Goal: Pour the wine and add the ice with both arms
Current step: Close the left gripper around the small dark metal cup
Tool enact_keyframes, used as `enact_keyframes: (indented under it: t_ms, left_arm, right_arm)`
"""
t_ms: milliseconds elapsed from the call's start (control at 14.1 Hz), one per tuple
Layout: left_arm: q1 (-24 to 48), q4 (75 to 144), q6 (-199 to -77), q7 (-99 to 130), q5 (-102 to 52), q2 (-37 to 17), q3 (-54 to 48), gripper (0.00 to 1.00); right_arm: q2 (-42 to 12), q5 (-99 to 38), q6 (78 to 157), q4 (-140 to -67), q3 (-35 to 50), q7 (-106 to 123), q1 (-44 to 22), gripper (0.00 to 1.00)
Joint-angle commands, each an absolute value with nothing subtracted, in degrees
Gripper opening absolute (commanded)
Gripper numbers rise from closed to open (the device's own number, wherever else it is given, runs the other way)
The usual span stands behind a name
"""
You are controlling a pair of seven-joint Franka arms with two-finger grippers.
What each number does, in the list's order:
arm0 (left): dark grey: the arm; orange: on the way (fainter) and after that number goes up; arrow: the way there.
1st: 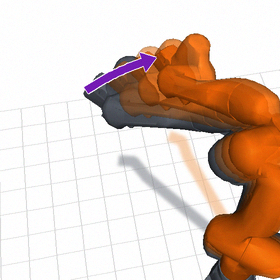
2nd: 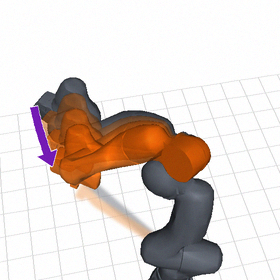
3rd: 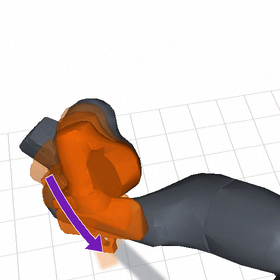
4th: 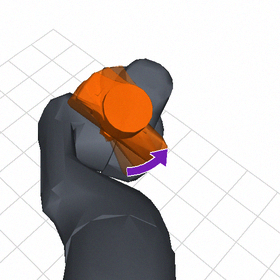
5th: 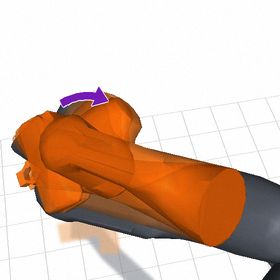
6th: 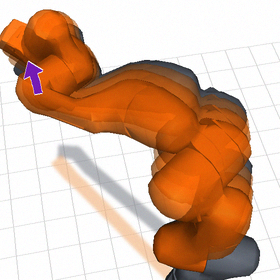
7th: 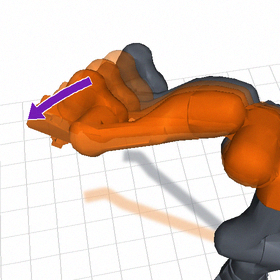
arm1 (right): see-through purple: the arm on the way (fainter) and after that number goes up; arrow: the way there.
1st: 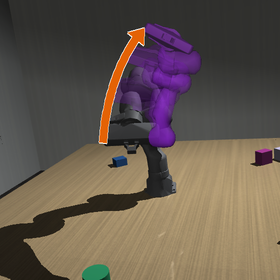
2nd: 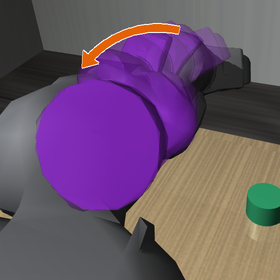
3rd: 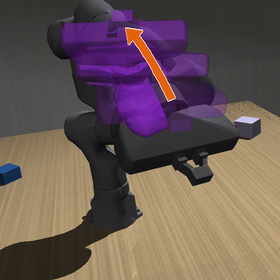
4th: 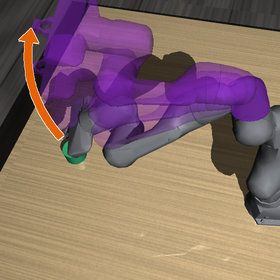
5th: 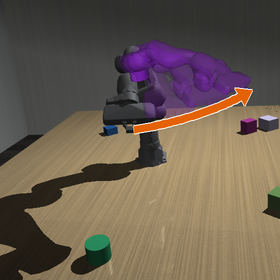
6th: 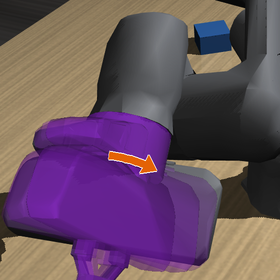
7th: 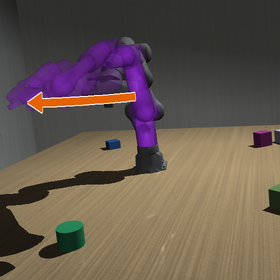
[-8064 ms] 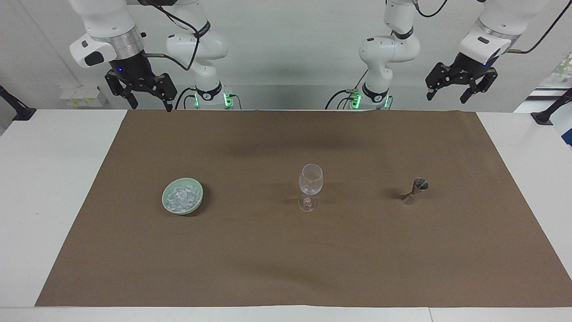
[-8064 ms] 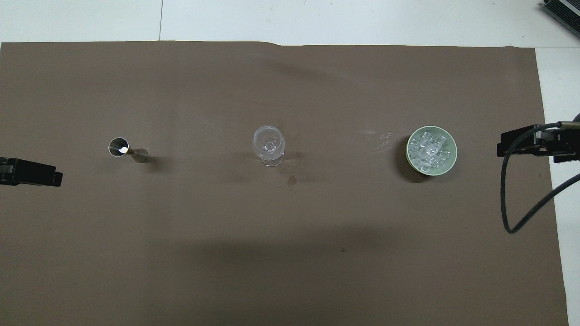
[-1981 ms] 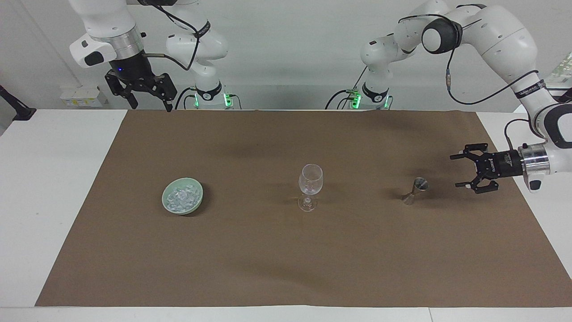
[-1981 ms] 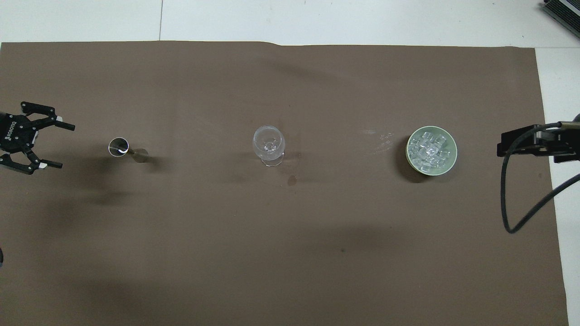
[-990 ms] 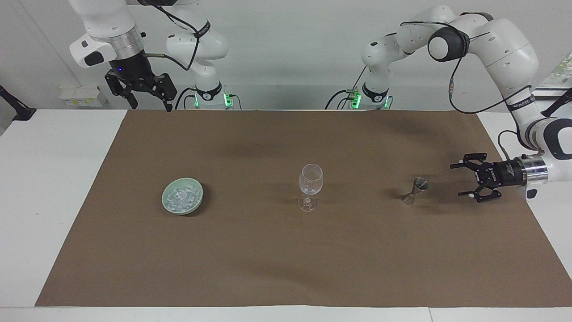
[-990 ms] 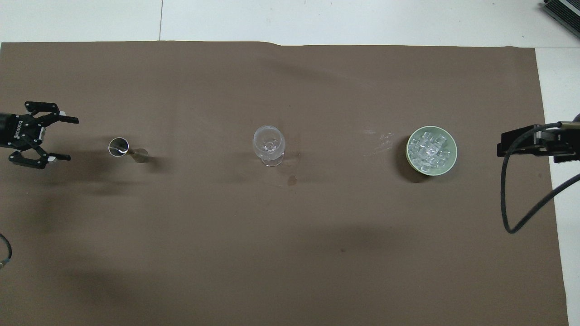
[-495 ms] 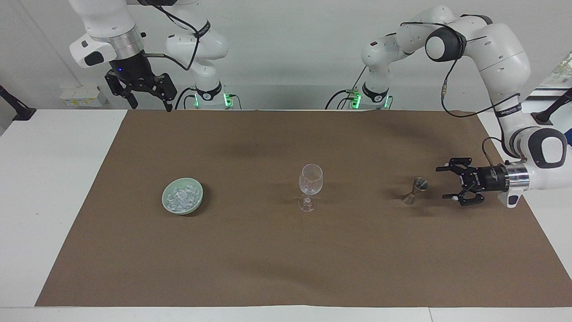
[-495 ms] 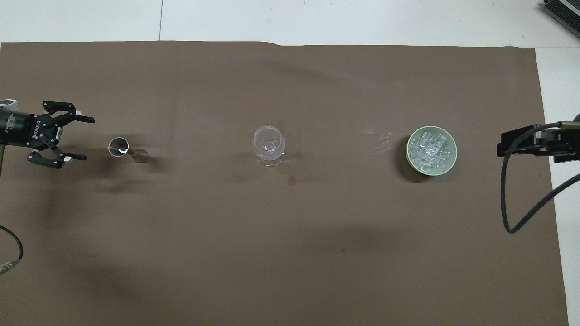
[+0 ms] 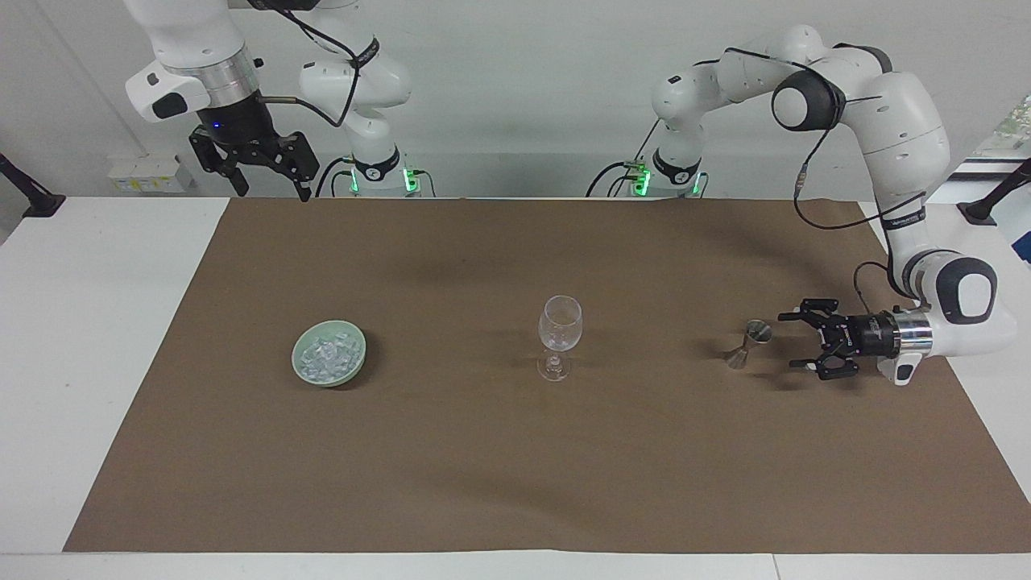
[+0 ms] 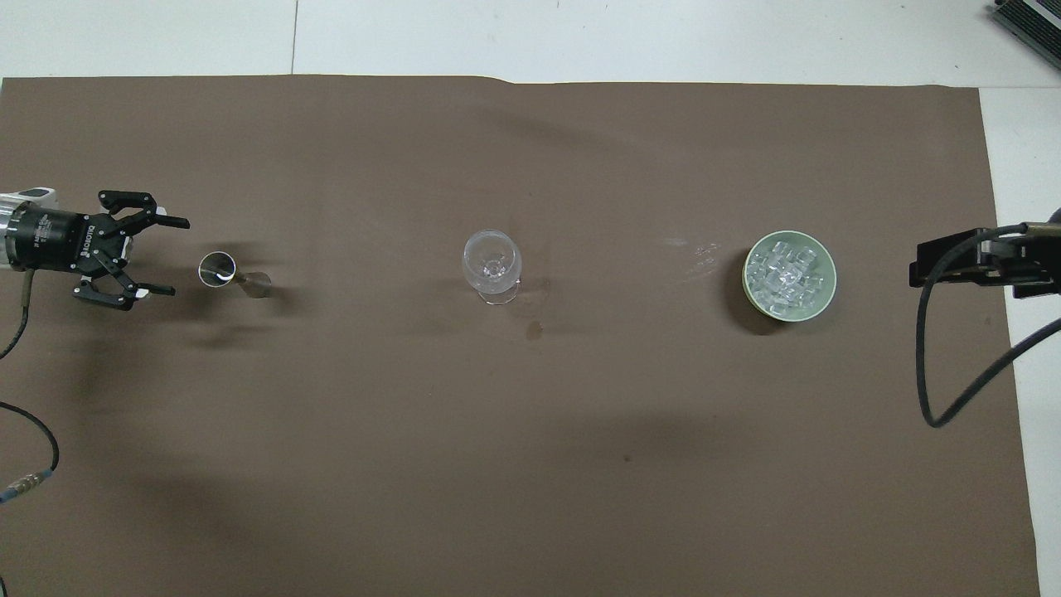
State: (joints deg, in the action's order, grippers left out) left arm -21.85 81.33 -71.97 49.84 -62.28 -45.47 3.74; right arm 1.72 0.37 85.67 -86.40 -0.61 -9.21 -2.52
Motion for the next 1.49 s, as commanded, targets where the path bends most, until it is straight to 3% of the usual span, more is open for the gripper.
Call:
enact_keyframes:
  t_ms: [0, 707, 1415]
  left_arm:
    - [-21.45, 81.73, -70.93, 47.3, -64.42, -46.05, 3.52, 1.0]
    - [-19.78, 87.0, -72.33, 39.73, -64.77, -45.62, 3.34, 1.0]
    - [-18.46, 87.27, -72.51, 38.32, -65.48, -45.53, 3.34, 1.0]
  right_arm:
    - [1.85, 0.26, 85.52, -86.48, -0.53, -7.82, -1.85, 1.0]
    - [1.85, 0.26, 85.52, -86.48, -0.53, -7.73, -1.93, 1.0]
    - [1.93, 0.26, 85.52, -86.48, -0.53, -7.82, -1.93, 1.0]
